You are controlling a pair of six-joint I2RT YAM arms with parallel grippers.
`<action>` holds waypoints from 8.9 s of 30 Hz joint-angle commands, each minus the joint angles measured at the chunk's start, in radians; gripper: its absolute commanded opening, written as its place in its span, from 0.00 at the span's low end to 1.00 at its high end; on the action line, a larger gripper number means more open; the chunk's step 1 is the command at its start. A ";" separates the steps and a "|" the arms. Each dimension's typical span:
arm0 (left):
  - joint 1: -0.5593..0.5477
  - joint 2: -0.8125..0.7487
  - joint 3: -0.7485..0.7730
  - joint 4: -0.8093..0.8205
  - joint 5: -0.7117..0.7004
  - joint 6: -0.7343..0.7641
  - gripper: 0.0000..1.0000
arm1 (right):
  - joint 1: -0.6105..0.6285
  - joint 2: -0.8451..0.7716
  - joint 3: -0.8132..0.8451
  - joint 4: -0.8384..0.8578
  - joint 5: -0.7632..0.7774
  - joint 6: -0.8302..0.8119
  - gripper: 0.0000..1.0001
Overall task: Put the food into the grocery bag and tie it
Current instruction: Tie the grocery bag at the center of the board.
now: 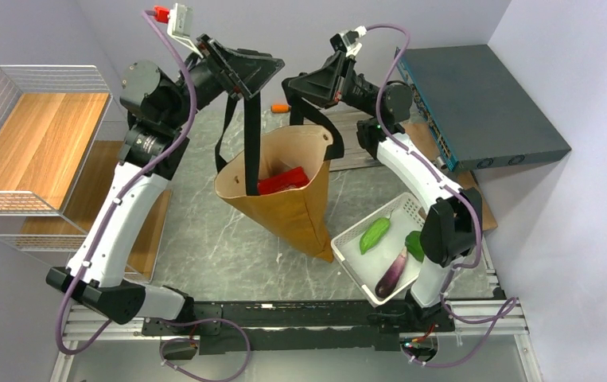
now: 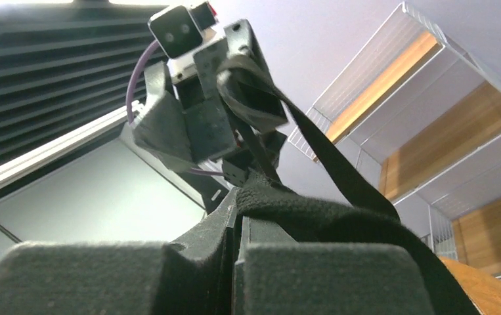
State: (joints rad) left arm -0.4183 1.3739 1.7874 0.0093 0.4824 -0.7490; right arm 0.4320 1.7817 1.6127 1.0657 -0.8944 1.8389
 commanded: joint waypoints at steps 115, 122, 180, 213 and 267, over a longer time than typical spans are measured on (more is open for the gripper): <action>-0.169 0.198 0.402 -0.140 -0.231 0.044 0.00 | 0.041 -0.164 0.518 -1.377 0.104 -1.159 0.56; -0.169 0.199 0.409 -0.119 -0.218 0.043 0.00 | 0.041 -0.174 0.471 -1.304 0.123 -1.096 0.62; -0.160 0.192 0.397 -0.106 -0.239 0.123 0.00 | 0.032 -0.251 0.402 -1.379 0.192 -1.081 0.40; -0.155 0.201 0.405 -0.108 -0.200 0.086 0.73 | 0.030 -0.216 0.350 -1.197 0.201 -0.970 0.00; -0.111 0.187 0.302 0.125 0.266 -0.274 0.82 | 0.019 -0.020 0.201 -0.374 -0.078 -0.247 0.00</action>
State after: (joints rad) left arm -0.5419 1.6318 2.1704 0.1055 0.7624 -1.0576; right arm 0.4515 1.7603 1.7370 0.6010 -0.9726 1.5185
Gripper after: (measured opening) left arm 0.844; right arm 0.010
